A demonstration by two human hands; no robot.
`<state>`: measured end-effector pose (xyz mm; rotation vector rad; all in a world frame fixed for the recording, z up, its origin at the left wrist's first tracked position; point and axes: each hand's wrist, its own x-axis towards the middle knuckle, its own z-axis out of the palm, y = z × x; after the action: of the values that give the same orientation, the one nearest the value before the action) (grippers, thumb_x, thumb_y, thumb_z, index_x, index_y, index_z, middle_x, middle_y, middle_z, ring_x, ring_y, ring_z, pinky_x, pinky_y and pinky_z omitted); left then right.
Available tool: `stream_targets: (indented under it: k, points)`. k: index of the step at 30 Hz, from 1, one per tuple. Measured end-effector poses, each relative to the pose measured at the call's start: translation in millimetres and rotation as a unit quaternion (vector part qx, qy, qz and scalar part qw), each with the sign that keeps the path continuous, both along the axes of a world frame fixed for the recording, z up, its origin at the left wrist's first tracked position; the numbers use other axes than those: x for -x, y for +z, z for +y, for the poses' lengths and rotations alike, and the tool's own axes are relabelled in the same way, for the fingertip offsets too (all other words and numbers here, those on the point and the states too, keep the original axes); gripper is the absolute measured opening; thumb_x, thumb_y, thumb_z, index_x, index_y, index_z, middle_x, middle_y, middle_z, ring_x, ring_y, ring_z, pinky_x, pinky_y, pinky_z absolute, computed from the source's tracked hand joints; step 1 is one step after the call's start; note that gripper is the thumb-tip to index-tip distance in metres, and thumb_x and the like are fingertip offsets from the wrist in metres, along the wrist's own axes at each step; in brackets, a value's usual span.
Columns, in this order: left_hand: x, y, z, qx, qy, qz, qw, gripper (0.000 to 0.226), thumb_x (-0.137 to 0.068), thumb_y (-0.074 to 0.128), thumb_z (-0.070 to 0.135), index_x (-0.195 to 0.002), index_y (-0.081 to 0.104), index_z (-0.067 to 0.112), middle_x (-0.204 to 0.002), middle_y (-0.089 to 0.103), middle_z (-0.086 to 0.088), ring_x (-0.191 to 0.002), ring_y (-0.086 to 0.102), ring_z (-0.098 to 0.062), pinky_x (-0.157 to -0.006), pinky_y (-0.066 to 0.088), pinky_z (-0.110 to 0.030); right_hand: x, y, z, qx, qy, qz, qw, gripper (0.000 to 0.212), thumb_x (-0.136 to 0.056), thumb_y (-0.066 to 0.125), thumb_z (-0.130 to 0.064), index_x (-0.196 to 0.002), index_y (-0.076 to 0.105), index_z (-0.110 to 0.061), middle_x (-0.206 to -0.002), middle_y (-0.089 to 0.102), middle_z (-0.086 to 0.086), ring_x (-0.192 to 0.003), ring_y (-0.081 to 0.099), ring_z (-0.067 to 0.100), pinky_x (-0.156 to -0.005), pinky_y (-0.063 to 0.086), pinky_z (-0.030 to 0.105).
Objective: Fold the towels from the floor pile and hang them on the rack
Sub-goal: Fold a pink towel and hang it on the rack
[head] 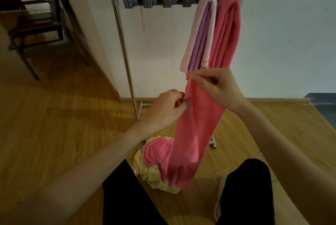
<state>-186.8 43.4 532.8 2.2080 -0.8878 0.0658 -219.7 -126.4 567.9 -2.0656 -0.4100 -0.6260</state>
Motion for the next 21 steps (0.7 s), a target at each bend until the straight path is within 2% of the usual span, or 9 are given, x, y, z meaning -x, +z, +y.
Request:
stream_targets:
  k: [4, 8, 10, 11, 13, 16, 17, 19, 21]
  points:
    - [-9.8, 8.4, 8.0, 0.009, 0.064, 0.025, 0.998, 0.032, -0.095, 0.045, 0.014, -0.064, 0.05, 0.007, -0.058, 0.048, -0.002, -0.06, 0.049, -0.02, -0.06, 0.036, -0.037, 1.0, -2.3, -9.3, -0.003, -0.024, -0.008, 1.0, 0.019, -0.088, 0.064, -0.003, -0.105, 0.069, -0.007, -0.098, 0.07, -0.001, -0.087, 0.064, -0.01, -0.08, 0.048, 0.009]
    - [-13.7, 24.3, 9.8, 0.075, 0.101, 0.058, 0.99, 0.04, -0.093, 0.043, 0.007, -0.055, 0.034, 0.015, -0.054, 0.034, 0.001, -0.053, 0.033, -0.011, -0.054, 0.025, -0.029, 5.9, -17.4, -14.4, 0.053, -0.034, 0.016, 0.998, 0.011, -0.087, 0.066, -0.009, -0.095, 0.074, -0.007, -0.087, 0.073, 0.003, -0.078, 0.065, 0.01, -0.07, 0.051, 0.019]
    - [-11.5, 29.1, 9.5, 0.105, 0.112, 0.07, 0.986, 0.038, -0.094, 0.041, 0.008, -0.057, 0.035, 0.013, -0.056, 0.033, -0.001, -0.055, 0.033, -0.013, -0.052, 0.024, -0.025, 8.8, -28.3, -14.4, 0.088, -0.046, 0.015, 0.995, 0.014, -0.085, 0.065, -0.006, -0.098, 0.072, -0.009, -0.087, 0.07, 0.0, -0.078, 0.062, 0.007, -0.071, 0.047, 0.014]
    - [-12.5, 29.1, 10.3, 0.119, 0.117, 0.077, 0.983, 0.036, -0.094, 0.04, 0.01, -0.058, 0.038, 0.01, -0.058, 0.034, -0.005, -0.057, 0.035, -0.015, -0.053, 0.026, -0.026, 10.2, -33.7, -15.0, 0.1, -0.054, 0.011, 0.994, 0.02, -0.083, 0.064, -0.002, -0.101, 0.071, -0.009, -0.088, 0.067, -0.002, -0.078, 0.06, 0.005, -0.071, 0.046, 0.012]
    - [-14.4, 30.5, 15.0, 0.145, 0.126, 0.09, 0.977, 0.036, -0.094, 0.038, 0.016, -0.062, 0.044, 0.002, -0.062, 0.039, -0.012, -0.06, 0.039, -0.025, -0.057, 0.034, -0.038, 14.3, -43.3, -16.4, 0.098, -0.067, 0.011, 0.993, 0.033, -0.08, 0.061, 0.004, -0.109, 0.068, -0.011, -0.092, 0.064, -0.002, -0.073, 0.057, 0.006, -0.069, 0.045, 0.013]
    - [-18.4, 34.1, 21.6, 0.166, 0.146, 0.109, 0.969, 0.045, -0.09, 0.036, 0.026, -0.078, 0.054, -0.014, -0.07, 0.052, -0.028, -0.07, 0.055, -0.041, -0.064, 0.049, -0.05, 22.9, -53.4, -14.8, 0.066, -0.079, 0.03, 0.994, 0.037, -0.087, 0.06, -0.004, -0.121, 0.055, -0.018, -0.091, 0.061, -0.006, -0.068, 0.056, 0.008, -0.062, 0.046, 0.019]
    - [-18.9, 35.9, 23.5, 0.171, 0.152, 0.125, 0.965, 0.043, -0.093, 0.035, 0.022, -0.082, 0.056, -0.014, -0.072, 0.056, -0.029, -0.07, 0.06, -0.039, -0.063, 0.052, -0.048, 25.5, -55.5, -13.0, 0.069, -0.081, 0.028, 0.994, 0.036, -0.09, 0.058, -0.007, -0.121, 0.049, -0.022, -0.089, 0.06, -0.009, -0.068, 0.056, 0.006, -0.061, 0.046, 0.02]
    - [-19.7, 39.0, 26.4, 0.182, 0.164, 0.162, 0.956, 0.038, -0.096, 0.034, 0.013, -0.084, 0.059, -0.012, -0.068, 0.06, -0.018, -0.061, 0.064, -0.027, -0.056, 0.055, -0.04, 29.2, -58.8, -9.1, 0.086, -0.086, 0.002, 0.993, 0.029, -0.093, 0.054, -0.009, -0.114, 0.041, -0.024, -0.087, 0.056, -0.01, -0.066, 0.054, 0.008, -0.061, 0.048, 0.028]
    - [-20.9, 40.2, 29.7, 0.193, 0.179, 0.178, 0.948, 0.035, -0.096, 0.035, 0.011, -0.079, 0.06, -0.005, -0.067, 0.061, -0.012, -0.061, 0.065, -0.024, -0.055, 0.055, -0.036, 31.8, -60.4, -5.0, 0.112, -0.091, -0.052, 0.988, 0.019, -0.095, 0.049, -0.007, -0.106, 0.042, -0.022, -0.089, 0.052, -0.009, -0.067, 0.05, 0.012, -0.058, 0.049, 0.035]
